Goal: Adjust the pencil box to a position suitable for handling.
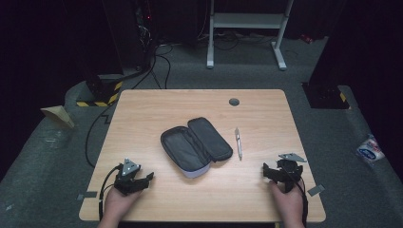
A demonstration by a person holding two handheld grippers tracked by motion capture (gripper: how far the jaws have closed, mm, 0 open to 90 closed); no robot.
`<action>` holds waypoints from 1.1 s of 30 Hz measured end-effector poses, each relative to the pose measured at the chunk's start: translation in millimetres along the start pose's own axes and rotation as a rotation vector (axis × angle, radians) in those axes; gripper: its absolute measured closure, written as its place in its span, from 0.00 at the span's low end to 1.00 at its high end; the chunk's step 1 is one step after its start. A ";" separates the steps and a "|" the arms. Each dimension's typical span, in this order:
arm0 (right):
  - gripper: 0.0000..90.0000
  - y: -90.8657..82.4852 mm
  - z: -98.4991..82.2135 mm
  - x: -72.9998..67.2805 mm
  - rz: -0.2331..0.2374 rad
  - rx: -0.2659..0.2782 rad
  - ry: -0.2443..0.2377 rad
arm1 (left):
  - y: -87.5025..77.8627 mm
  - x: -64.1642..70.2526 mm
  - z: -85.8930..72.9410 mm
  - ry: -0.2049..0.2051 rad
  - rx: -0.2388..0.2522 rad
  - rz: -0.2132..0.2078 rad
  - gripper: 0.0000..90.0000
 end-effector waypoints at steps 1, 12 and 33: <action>0.10 0.0 0.1 -0.1 0.000 -0.001 0.002 | 0.0 0.0 0.0 0.000 0.000 0.000 0.38; 0.10 0.0 0.0 0.1 0.001 0.000 0.000 | 0.9 -0.1 1.0 -0.002 0.000 0.004 0.38; 0.14 -4.8 -0.7 3.2 -0.017 0.035 -0.072 | 1.9 -0.4 2.1 -0.003 -0.002 0.005 0.38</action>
Point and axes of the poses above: each handheld gripper's, and its own axes: y roughly forward along the jaws, z roughly out of its top, x roughly to its right, the point moved 1 cm from there along y, roughly forward along the jaws, and after that the axes turned 6 degrees about -y, right-handed, at the moved point
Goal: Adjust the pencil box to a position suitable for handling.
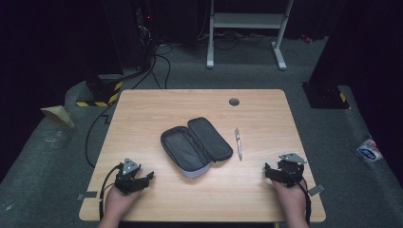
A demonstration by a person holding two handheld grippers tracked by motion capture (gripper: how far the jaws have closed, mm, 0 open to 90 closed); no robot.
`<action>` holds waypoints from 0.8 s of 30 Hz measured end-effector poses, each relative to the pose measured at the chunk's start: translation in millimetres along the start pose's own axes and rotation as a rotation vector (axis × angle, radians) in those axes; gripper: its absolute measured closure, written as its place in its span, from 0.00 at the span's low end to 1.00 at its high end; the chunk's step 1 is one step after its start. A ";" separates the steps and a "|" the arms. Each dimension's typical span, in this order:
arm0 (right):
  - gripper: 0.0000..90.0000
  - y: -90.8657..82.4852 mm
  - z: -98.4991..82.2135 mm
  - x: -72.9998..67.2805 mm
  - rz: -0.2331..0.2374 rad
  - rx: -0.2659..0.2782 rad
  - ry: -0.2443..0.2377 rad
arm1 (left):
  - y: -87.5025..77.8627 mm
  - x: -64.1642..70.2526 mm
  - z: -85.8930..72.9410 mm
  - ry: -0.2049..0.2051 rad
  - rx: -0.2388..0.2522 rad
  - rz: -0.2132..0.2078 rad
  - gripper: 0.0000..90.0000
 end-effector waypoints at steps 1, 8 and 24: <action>0.14 0.0 0.0 0.0 0.000 0.000 0.000 | 0.0 0.0 0.0 0.000 0.000 0.000 0.38; 0.18 -10.7 3.7 -6.7 0.013 0.071 -0.010 | -0.4 0.3 -0.7 -0.001 0.003 0.000 0.38; 0.18 -11.5 13.0 -32.8 0.105 0.136 -0.058 | -0.7 0.5 -1.3 0.001 0.004 0.001 0.38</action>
Point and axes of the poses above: each handheld gripper's, and its own axes: y roughly forward along the jaws, z roughly out of its top, x roughly to its right, the point moved 1 cm from there along y, roughly forward along the jaws, and after that the axes turned 6 degrees about -y, right-handed, at the moved point
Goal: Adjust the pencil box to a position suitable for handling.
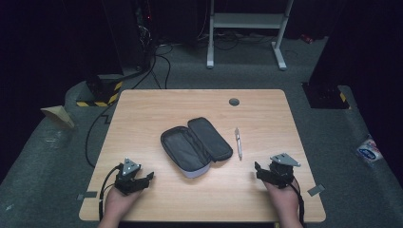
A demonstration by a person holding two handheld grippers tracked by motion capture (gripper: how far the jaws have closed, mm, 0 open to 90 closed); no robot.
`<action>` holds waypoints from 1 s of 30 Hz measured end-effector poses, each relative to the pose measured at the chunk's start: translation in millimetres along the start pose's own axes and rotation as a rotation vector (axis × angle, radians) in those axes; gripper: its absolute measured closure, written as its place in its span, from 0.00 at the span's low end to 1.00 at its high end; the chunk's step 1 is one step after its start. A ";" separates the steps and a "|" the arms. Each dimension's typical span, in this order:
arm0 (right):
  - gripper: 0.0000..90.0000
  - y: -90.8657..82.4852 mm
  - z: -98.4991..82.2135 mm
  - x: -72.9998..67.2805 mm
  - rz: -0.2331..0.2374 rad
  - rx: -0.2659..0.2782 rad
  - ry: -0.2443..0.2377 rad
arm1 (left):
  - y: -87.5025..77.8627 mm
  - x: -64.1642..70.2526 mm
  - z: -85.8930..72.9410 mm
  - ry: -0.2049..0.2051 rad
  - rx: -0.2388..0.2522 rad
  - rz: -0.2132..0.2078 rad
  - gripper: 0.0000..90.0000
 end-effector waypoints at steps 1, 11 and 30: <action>0.18 0.6 2.1 -4.3 0.009 0.001 -0.009 | 0.0 0.0 0.0 0.000 0.000 0.000 0.38; 0.22 1.1 16.0 -20.9 0.072 0.019 0.001 | -0.3 0.1 -0.3 0.002 0.001 0.000 0.38; 0.26 18.4 67.5 -44.2 0.140 0.089 -0.021 | -0.6 0.3 -0.9 0.000 0.002 0.005 0.38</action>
Point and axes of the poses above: each handheld gripper's, and its own axes: y roughly forward along the jaws, z roughly out of its top, x roughly to its right, the point moved 1 cm from there along y, roughly forward along the jaws, and after that the axes turned 6 degrees about -y, right-handed, at the moved point
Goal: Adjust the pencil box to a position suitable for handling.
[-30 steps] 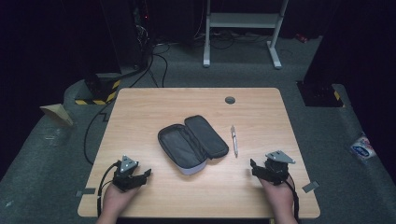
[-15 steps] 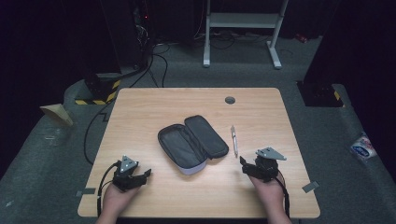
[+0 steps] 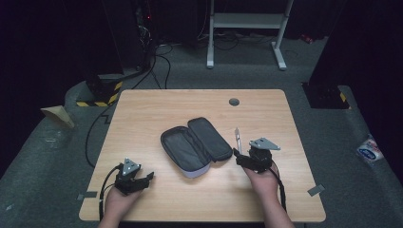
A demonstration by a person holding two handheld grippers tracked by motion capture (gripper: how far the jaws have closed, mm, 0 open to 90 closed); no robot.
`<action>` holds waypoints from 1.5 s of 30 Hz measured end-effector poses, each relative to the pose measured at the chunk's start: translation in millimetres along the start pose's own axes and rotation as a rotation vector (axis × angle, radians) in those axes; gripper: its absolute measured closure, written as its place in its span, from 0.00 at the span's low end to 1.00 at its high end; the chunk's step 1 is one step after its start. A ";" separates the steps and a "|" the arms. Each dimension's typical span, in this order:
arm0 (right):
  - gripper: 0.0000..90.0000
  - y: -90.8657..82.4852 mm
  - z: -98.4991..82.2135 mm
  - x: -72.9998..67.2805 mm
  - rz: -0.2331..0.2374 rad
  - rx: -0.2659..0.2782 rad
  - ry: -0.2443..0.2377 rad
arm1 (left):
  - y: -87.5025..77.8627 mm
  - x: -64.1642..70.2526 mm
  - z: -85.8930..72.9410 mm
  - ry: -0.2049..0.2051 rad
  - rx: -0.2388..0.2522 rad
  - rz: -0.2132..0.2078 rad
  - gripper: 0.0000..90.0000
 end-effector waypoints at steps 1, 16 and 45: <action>0.27 1.8 0.6 -0.5 0.004 0.005 -0.011 | 0.0 0.1 0.0 0.000 0.000 0.001 0.38; 0.31 14.1 38.0 -36.4 0.089 0.038 -0.097 | -0.3 0.3 -0.6 -0.006 0.005 0.004 0.39; 0.40 20.9 35.3 -135.8 0.404 0.030 -0.227 | -2.0 1.4 -2.2 -0.013 0.005 0.014 0.38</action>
Point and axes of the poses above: each handheld gripper's, and its own axes: y roughly forward along the jaws, z roughly out of its top, x roughly to its right, the point moved 1 cm from there along y, roughly forward along the jaws, and after that the axes turned 6 degrees about -y, right-handed, at the moved point
